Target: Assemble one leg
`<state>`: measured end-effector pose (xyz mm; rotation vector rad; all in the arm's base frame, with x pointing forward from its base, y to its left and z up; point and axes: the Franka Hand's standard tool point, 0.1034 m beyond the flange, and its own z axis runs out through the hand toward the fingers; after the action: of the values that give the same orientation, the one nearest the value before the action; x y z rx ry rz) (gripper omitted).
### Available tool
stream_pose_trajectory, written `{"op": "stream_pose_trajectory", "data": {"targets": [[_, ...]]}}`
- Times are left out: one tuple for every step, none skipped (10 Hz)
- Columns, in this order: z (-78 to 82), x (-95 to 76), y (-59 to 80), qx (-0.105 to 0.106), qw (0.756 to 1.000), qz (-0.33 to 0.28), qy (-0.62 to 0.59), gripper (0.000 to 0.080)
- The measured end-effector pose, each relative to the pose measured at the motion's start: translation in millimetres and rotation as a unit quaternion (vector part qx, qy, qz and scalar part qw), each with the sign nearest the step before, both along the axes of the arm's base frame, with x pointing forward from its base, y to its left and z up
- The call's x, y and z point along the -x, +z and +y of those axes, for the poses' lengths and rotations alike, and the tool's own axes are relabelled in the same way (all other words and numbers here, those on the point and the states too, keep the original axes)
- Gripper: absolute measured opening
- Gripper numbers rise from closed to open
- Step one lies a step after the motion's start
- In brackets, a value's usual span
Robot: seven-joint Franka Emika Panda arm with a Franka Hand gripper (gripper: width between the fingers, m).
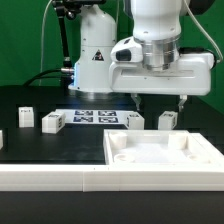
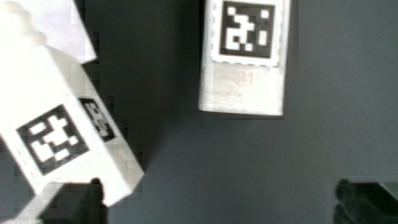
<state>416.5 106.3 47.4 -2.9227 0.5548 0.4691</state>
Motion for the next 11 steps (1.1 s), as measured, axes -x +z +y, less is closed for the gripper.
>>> {"op": "stream_pose_trajectory", "data": {"targets": [[-1.3,-0.2,-1.4,-0.005,1.0,0.018,-0.001,0.0649],[-1.9,3.8,-1.7,-0.016,0.999,0.052,0.005,0.0649],[-4.1,4.1,-2.6,-0.028,0.996,0.088,0.008,0.0649],[-5.6,3.7,-7.3,-0.035,0.994,0.104,0.009,0.0649],[-0.4,12.6,-9.5,-0.043,0.989,0.139,0.014,0.0649],[5.6,16.4,-11.2,-0.053,0.983,0.176,0.021,0.0649],[8.2,18.9,-12.2,-0.06,0.977,0.202,0.025,0.0649],[10.6,22.7,-12.9,-0.071,0.968,0.241,0.029,0.0649],[12.2,23.8,-14.3,-0.08,0.959,0.272,0.033,0.0649],[13.4,25.9,-18.1,-0.087,0.95,0.297,0.035,0.0649],[14.8,28.4,-21.7,-0.09,0.945,0.313,0.037,0.0649]]}}
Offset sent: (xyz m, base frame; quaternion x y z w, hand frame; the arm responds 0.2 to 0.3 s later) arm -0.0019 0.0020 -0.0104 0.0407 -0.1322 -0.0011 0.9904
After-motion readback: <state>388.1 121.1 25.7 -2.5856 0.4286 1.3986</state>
